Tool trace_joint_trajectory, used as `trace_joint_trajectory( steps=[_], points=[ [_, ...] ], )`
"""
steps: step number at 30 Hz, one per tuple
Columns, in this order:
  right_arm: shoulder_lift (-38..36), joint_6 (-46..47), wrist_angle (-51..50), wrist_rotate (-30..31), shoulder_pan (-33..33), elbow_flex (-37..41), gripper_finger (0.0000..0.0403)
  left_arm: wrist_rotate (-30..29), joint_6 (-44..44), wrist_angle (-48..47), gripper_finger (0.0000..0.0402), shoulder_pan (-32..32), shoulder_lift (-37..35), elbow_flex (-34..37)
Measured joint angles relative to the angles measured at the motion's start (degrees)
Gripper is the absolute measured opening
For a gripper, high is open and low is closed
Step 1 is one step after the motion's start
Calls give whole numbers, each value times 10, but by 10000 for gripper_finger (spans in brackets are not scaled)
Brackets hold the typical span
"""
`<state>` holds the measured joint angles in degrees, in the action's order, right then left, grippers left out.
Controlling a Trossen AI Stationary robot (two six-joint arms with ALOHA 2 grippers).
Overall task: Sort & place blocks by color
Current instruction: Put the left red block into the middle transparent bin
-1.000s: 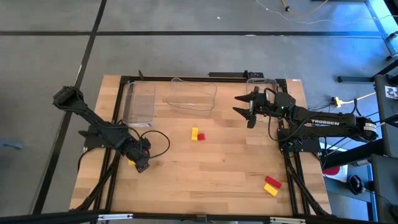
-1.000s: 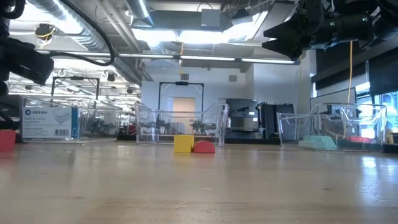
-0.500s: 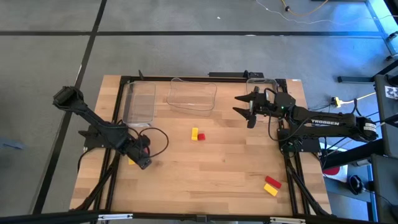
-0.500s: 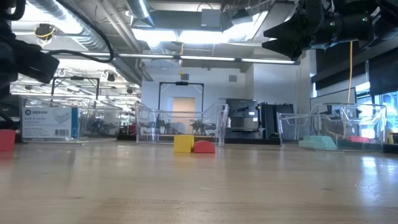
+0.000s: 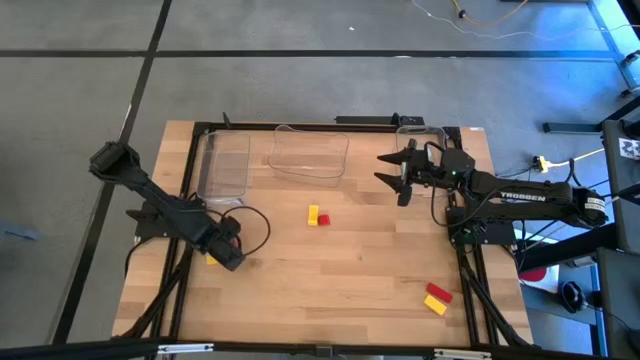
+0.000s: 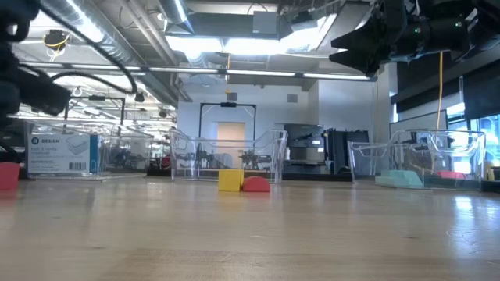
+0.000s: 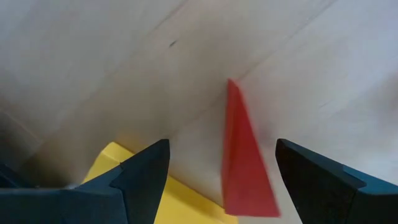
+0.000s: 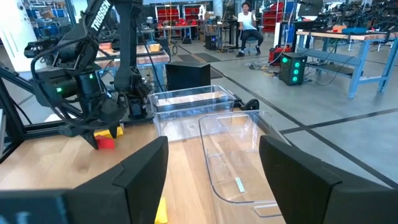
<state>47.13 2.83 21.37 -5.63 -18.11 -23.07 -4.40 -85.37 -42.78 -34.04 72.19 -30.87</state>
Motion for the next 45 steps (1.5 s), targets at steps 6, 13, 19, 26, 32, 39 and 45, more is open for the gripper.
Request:
trace_joint_trajectory(
  steps=[6, 13, 19, 26, 32, 39, 45],
  points=[
    [0, -1, -2, 0, 0, 0, 255, 28, 2, -2, 277, 0, 33, -3],
    [0, 0, -2, 0, 0, 0, 255, 33, 4, 2, 195, 0, 34, -2],
    [0, 11, -2, 0, 0, 0, 255, 33, 27, 5, 95, 0, 29, -1],
    [0, 10, -2, 0, 0, 0, 255, 8, 73, -4, 80, 11, -18, -13],
    [0, 10, -2, 0, 0, 0, 255, -99, 198, 0, 80, 56, -94, -57],
    [0, 10, -2, 0, 0, 0, 255, -241, 524, 105, 80, 158, -167, -118],
    [0, 11, -2, 0, 0, 0, 255, -209, 764, 266, 80, 293, -201, -101]
  ],
)
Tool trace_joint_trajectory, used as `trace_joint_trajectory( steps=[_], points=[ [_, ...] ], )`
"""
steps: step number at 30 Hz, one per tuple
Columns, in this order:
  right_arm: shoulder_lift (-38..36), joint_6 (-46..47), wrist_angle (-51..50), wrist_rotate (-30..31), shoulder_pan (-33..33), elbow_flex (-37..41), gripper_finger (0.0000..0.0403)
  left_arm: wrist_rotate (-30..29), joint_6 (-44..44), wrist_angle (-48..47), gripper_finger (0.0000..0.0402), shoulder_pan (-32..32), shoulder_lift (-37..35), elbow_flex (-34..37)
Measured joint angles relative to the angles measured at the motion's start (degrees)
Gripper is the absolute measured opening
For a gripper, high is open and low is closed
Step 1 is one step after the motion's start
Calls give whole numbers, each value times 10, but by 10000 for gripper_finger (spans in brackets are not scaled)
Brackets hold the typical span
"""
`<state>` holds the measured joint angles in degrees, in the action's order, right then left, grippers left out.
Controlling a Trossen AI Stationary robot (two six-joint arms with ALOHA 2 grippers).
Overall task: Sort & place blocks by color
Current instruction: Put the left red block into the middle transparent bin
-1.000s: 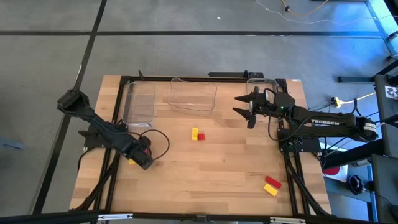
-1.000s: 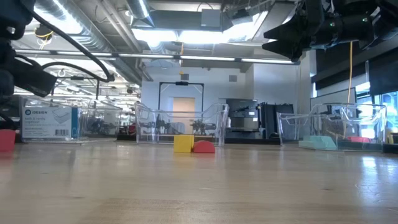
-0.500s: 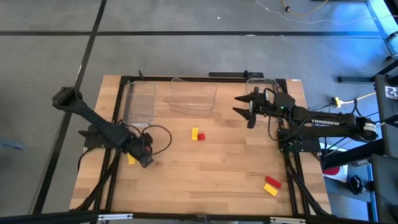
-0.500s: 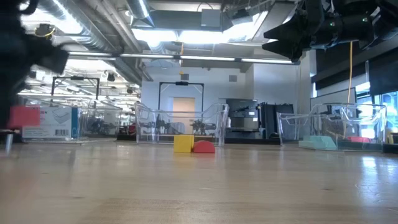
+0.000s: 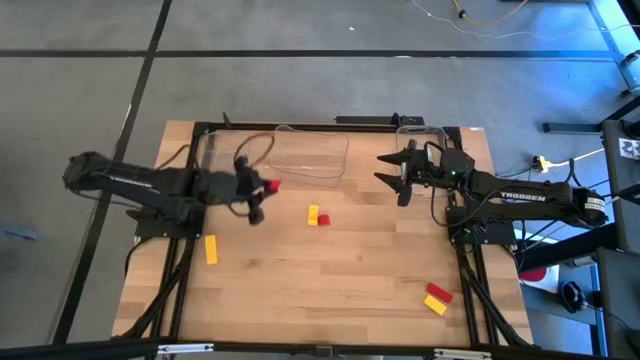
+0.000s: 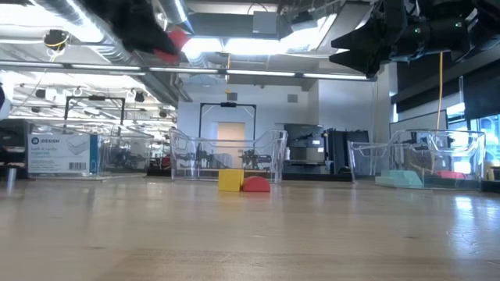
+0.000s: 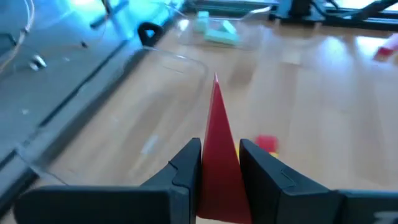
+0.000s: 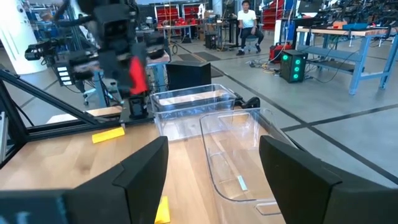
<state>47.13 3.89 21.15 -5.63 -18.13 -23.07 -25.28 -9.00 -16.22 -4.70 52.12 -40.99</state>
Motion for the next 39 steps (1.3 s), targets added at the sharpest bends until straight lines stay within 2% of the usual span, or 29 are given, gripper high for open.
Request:
trace_joint_trajectory(
  steps=[4, 7, 11, 15, 25, 39],
  points=[
    [0, 0, -3, 0, 0, 0, 255, 86, 57, 138, 80, 75, -2, 43],
    [0, 0, -4, 0, 0, 0, 255, 136, 77, 255, 80, 105, -1, 89],
    [0, 0, -4, 0, 0, 0, 255, 165, 81, 393, 80, 119, -2, 146],
    [0, 0, -4, 0, 0, 0, 255, 178, 81, 477, 80, 123, -2, 186],
    [0, 1, -4, 0, 0, 0, 255, 196, 65, 534, 80, 120, -2, 208],
    [0, 2, -4, 0, 0, 0, 255, 202, 62, 537, 80, 114, -1, 208]
  ],
)
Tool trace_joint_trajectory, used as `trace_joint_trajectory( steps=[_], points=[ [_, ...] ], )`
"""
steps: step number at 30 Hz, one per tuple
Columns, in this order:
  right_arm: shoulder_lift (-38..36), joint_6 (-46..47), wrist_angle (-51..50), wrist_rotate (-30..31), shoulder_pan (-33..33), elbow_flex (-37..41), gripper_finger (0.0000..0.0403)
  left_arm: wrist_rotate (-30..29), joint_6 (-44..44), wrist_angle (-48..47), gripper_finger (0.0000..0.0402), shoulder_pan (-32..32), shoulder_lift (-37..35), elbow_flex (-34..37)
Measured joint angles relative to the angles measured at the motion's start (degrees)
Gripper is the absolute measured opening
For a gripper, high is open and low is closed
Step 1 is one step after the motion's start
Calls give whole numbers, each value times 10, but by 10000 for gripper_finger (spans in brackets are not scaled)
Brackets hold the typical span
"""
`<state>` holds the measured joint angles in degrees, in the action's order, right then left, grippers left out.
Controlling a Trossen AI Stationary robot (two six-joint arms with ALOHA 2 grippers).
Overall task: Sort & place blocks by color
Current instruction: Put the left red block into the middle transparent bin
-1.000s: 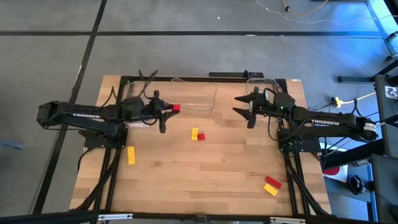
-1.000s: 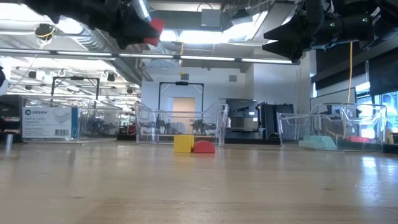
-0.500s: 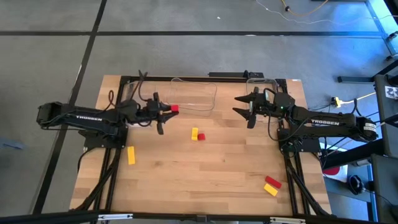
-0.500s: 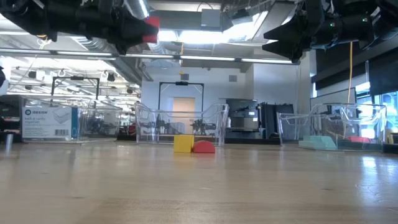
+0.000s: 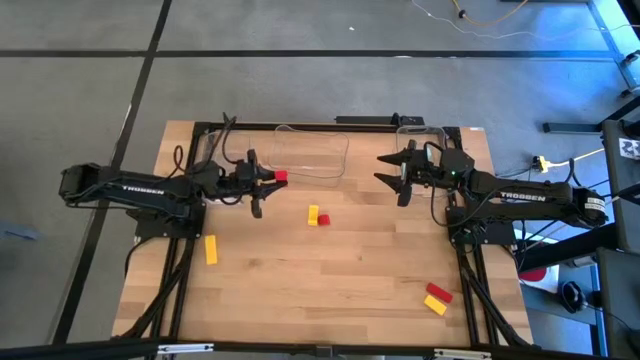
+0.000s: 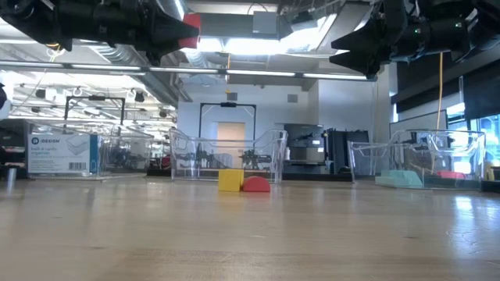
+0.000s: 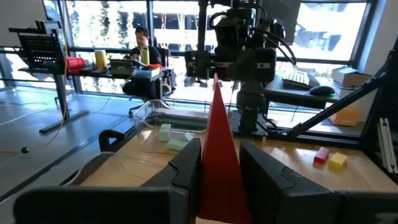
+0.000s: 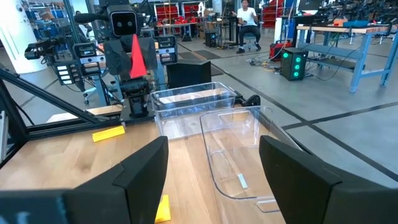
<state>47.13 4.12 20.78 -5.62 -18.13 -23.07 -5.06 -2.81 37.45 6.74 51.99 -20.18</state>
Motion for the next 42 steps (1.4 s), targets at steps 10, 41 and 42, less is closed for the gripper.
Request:
trace_joint_trajectory(
  steps=[10, 41, 42],
  points=[
    [0, -4, 0, 0, 0, 0, 255, 1, -5, 0, 80, 0, 0, 0],
    [0, -14, 0, 0, 0, 0, 255, 3, -13, 0, 80, 0, 0, 0],
    [0, -14, 0, 0, 0, 0, 255, 3, -13, 0, 80, 0, 0, 0]
  ],
)
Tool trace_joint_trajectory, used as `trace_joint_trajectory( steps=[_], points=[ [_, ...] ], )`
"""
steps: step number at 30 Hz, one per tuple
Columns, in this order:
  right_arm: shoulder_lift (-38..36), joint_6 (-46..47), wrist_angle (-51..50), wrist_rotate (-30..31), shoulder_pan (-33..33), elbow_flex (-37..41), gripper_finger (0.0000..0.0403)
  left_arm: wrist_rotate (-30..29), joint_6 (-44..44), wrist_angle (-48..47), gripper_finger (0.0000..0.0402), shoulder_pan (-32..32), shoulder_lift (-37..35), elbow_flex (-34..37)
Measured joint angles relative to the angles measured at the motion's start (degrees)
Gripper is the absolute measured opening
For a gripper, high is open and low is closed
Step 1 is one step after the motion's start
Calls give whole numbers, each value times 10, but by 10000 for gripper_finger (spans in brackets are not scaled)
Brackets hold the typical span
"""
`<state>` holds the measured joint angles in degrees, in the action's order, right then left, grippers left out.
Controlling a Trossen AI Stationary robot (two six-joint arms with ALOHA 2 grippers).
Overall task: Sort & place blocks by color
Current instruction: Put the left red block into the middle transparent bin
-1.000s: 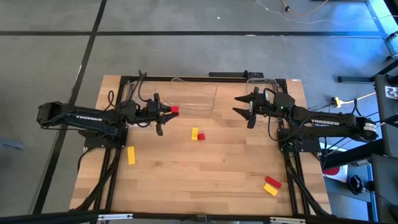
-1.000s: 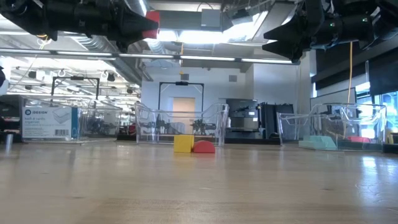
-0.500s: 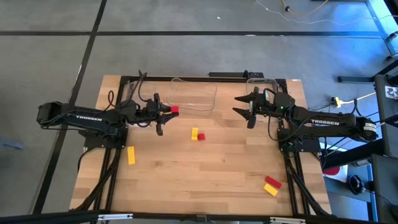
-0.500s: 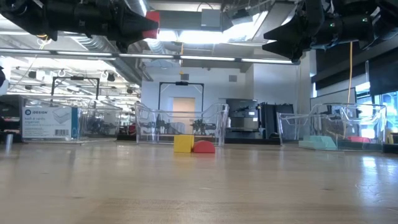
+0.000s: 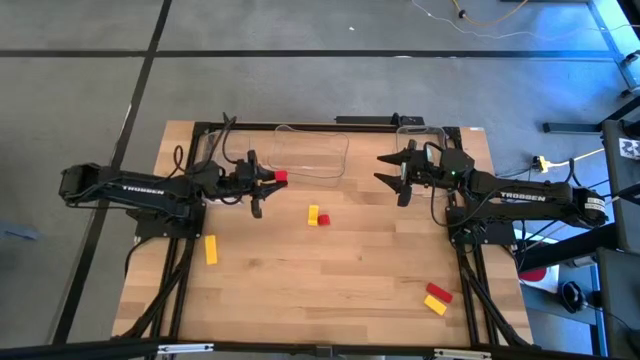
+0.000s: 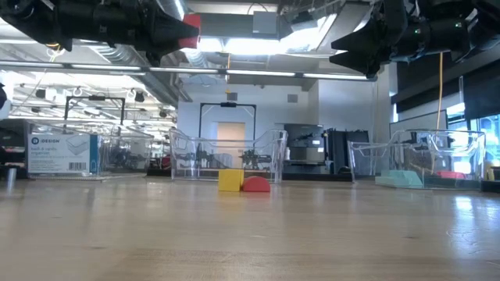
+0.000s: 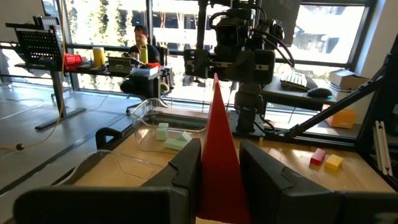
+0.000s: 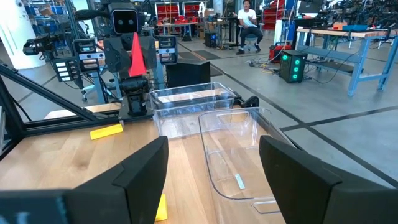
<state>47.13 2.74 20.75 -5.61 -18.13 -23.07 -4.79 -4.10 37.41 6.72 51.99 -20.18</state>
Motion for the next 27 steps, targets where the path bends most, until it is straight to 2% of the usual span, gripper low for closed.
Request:
trace_joint_trajectory(
  steps=[27],
  points=[
    [0, 7, 0, 0, 0, 0, 255, 0, -3, 0, 80, 0, 0, 0]
  ],
)
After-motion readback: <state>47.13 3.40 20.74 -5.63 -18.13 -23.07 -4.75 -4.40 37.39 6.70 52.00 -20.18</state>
